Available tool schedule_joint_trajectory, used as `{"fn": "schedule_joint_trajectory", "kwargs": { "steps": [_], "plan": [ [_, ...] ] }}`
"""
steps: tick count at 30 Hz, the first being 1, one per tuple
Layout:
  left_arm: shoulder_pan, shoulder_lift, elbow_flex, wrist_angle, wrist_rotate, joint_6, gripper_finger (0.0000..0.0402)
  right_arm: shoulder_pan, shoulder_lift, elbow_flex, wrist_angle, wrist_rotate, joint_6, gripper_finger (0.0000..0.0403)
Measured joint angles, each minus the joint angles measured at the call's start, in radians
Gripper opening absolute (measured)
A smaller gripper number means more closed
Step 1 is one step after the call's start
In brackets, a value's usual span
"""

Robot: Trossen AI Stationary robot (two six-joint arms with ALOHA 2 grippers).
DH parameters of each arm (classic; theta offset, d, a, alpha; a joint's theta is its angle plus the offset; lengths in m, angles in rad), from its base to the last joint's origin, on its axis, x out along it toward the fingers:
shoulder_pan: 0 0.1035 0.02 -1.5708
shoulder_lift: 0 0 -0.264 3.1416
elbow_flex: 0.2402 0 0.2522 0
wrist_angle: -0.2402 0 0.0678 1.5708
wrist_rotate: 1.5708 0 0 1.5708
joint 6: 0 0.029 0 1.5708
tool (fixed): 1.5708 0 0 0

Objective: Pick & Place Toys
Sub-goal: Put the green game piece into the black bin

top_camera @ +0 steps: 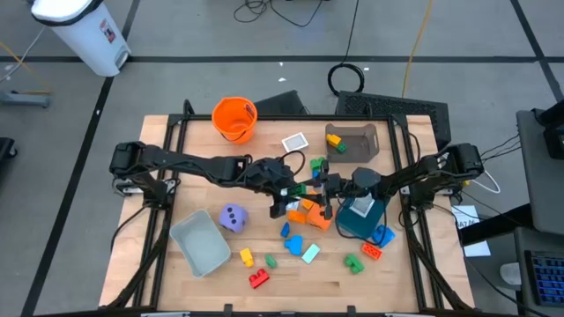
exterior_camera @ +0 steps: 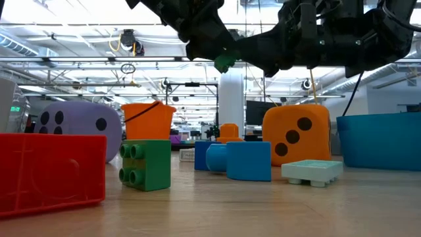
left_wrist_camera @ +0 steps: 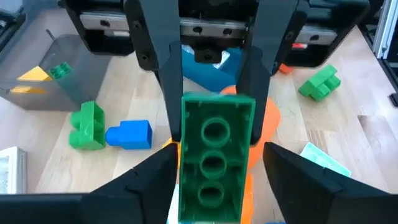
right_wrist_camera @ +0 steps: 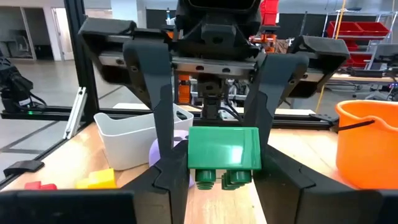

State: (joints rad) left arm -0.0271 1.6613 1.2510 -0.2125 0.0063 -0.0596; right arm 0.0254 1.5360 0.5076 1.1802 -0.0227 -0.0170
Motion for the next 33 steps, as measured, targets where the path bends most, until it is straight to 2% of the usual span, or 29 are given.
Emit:
{"fn": "schedule_joint_trajectory", "kwargs": {
  "steps": [6,14,17,21,23,26,33],
  "plan": [
    [0.001,-0.062,0.000,-0.123,-0.004,0.001,0.0263,-0.003,-0.033,-0.001,-0.022,0.011,-0.048,0.0135],
    [-0.008,-0.169,0.000,-0.399,-0.014,-0.065,0.0264,-0.019,-0.248,-0.001,-0.253,0.104,-0.105,0.0135],
    [-0.027,-0.191,-0.002,-0.479,-0.072,-0.087,0.0264,-0.034,-0.338,-0.001,-0.335,0.173,-0.154,0.0135],
    [-0.059,-0.194,-0.030,-0.483,-0.154,-0.100,0.0264,-0.084,-0.452,-0.001,-0.464,0.269,-0.196,0.0135],
    [-0.073,-0.193,-0.065,-0.431,-0.172,-0.099,0.0264,-0.123,-0.501,-0.001,-0.539,0.284,-0.189,0.0135],
    [-0.081,-0.193,-0.170,-0.204,-0.163,-0.078,0.0264,-0.187,-0.560,-0.001,-0.656,0.285,-0.173,0.0135],
    [-0.055,-0.192,-0.441,0.345,-0.010,-0.054,0.0264,-0.340,-0.609,0.000,-0.832,0.276,-0.125,0.0135]
  ]
}}
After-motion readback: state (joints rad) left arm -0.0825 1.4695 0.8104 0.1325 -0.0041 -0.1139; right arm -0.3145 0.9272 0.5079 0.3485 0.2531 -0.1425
